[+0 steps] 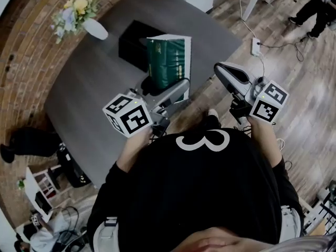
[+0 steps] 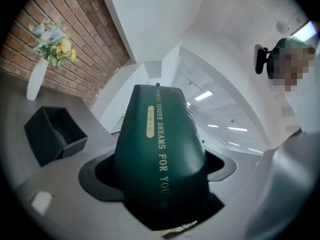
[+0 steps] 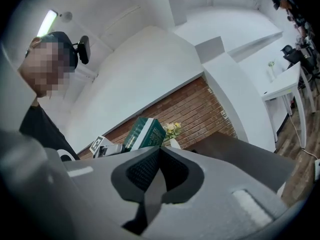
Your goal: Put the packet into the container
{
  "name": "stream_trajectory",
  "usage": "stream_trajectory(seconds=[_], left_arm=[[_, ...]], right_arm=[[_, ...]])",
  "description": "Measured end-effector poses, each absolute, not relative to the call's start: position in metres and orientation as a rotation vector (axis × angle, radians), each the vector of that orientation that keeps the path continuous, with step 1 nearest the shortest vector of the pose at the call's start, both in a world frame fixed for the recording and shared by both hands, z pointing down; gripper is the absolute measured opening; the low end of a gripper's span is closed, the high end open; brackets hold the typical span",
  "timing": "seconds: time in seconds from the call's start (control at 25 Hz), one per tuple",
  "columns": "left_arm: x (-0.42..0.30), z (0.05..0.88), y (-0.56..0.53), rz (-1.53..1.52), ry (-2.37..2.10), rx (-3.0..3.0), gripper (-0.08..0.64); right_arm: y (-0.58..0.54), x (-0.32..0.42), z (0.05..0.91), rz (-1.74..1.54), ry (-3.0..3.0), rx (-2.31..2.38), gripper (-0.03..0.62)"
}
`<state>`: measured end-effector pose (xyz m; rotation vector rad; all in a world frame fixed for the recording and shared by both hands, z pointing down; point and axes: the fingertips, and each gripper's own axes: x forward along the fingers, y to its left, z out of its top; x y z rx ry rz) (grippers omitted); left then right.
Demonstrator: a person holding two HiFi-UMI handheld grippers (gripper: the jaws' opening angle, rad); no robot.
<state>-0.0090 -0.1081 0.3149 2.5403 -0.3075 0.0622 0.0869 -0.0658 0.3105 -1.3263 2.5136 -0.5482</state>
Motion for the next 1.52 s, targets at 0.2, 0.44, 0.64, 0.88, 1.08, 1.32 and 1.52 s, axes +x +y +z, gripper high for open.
stream_trajectory(seconds=[0.2,0.44,0.64,0.88,1.08,1.32,1.52], left_arm=[[0.023,0.308,-0.133,-0.006,-0.469,2.519,0.477],[0.046,0.307,-0.160,-0.048,-0.669,2.466,0.477],[0.045,0.312,-0.185,-0.068,-0.821,2.413,0.477],[0.035,0.328,-0.200,-0.133,-0.996,2.348,0.477],[-0.007,0.337,-0.271,-0.186,-1.104,2.216,0.477],[-0.026,0.361,-0.316,-0.190,-1.230,2.138,0.477],[-0.036,0.386,-0.345,-0.164,-1.304,2.047,0.477]], right_arm=[[-0.100,0.127,0.307,-0.578,2.600,-1.194,0.002],[-0.138,0.157,0.302,-0.624,2.695,-1.023,0.002],[-0.165,0.159,0.307,-0.664,2.749,-0.916,0.002],[-0.176,0.155,0.329,-0.708,2.796,-0.818,0.002],[-0.238,0.116,0.331,-0.798,2.849,-0.761,0.002],[-0.272,0.103,0.344,-0.860,2.891,-0.741,0.002],[-0.292,0.101,0.351,-0.934,2.888,-0.748,0.002]])
